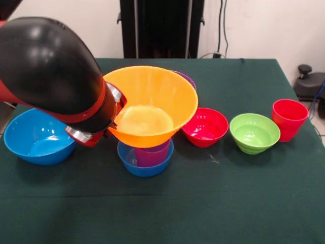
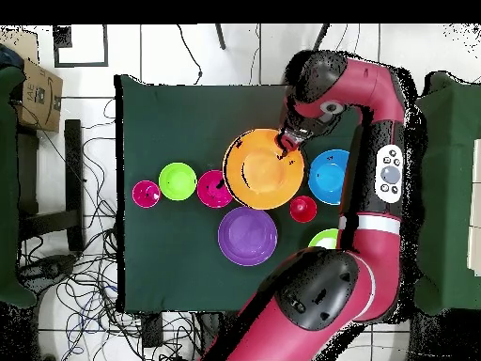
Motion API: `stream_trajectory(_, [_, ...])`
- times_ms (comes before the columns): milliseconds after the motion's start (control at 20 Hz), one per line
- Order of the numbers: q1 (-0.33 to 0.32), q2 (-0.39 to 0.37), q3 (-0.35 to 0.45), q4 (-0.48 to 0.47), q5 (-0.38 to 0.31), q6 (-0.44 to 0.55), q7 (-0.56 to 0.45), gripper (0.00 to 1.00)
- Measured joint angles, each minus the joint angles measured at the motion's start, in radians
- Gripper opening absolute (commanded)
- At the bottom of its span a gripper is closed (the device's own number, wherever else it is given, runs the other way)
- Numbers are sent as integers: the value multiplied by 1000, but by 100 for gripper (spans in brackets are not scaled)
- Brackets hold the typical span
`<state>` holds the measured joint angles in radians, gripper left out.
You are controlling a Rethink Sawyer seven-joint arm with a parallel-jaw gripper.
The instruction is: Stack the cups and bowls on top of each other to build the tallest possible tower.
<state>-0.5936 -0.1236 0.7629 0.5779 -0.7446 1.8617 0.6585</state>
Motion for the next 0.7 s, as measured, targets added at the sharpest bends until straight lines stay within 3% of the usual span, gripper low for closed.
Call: stream_trajectory(700, [-36,32,0,0,38,5,0,0])
